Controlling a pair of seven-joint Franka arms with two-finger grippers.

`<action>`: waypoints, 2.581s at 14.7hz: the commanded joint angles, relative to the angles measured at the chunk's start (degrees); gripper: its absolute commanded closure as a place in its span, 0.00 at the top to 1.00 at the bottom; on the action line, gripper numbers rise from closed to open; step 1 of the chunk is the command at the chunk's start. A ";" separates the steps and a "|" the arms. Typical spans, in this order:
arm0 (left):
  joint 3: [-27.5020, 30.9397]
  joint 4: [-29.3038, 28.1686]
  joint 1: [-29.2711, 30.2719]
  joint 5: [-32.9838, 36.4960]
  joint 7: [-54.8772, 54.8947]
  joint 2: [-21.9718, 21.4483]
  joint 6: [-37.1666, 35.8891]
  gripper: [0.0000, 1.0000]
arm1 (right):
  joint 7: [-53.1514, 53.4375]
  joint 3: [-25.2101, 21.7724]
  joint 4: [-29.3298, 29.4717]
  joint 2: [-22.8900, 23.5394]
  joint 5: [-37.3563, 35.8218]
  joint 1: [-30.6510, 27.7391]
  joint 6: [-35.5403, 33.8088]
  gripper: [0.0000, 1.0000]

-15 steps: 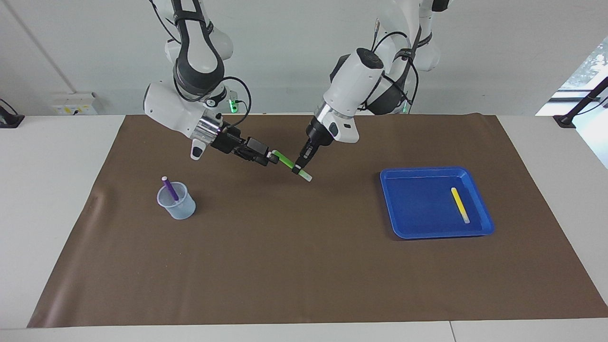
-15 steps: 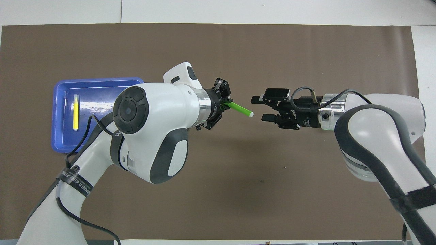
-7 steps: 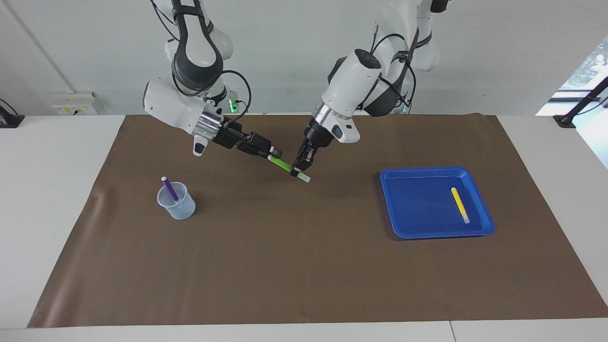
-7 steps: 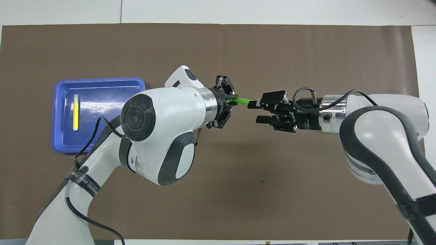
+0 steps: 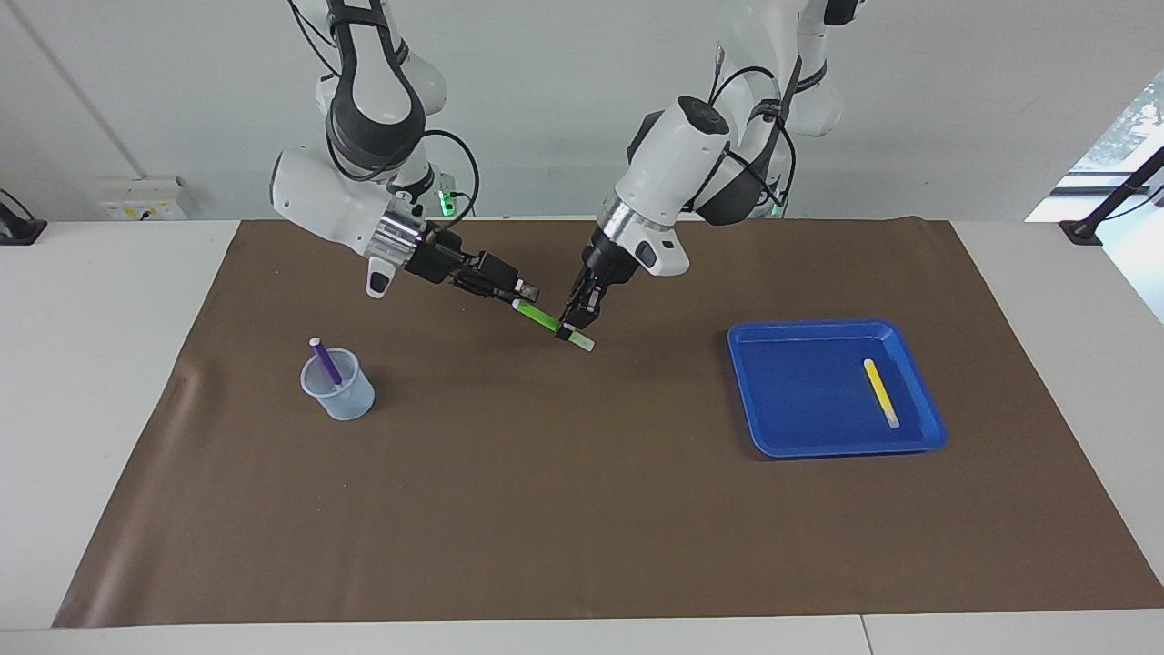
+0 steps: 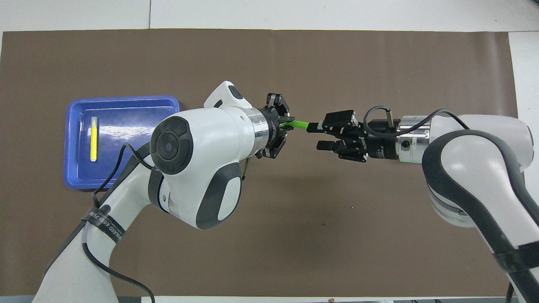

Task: Transfer and insert pens with both arms
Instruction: 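Take the green pen with the right gripper and open the left gripper, then insert the green pen into the cup with the right gripper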

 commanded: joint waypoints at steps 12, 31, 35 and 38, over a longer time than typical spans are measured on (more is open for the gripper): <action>0.78 0.29 -1.76 -0.05 -0.68 0.35 0.05 0.00 | 0.63 0.08 0.57 0.20 0.69 -0.72 1.19 0.00; 1.48 -11.82 18.53 6.79 67.38 -4.22 -10.23 1.00 | -31.83 -0.10 33.09 12.51 -64.31 -10.92 -32.22 0.00; 1.48 -14.56 27.49 7.77 86.47 -3.96 -10.14 1.00 | -44.10 -0.18 29.23 11.46 -71.98 -11.88 -27.90 0.00; 1.48 -15.44 31.46 9.60 94.57 -3.52 -10.06 1.00 | -44.72 -0.18 23.88 9.27 -72.52 -12.15 -24.58 0.00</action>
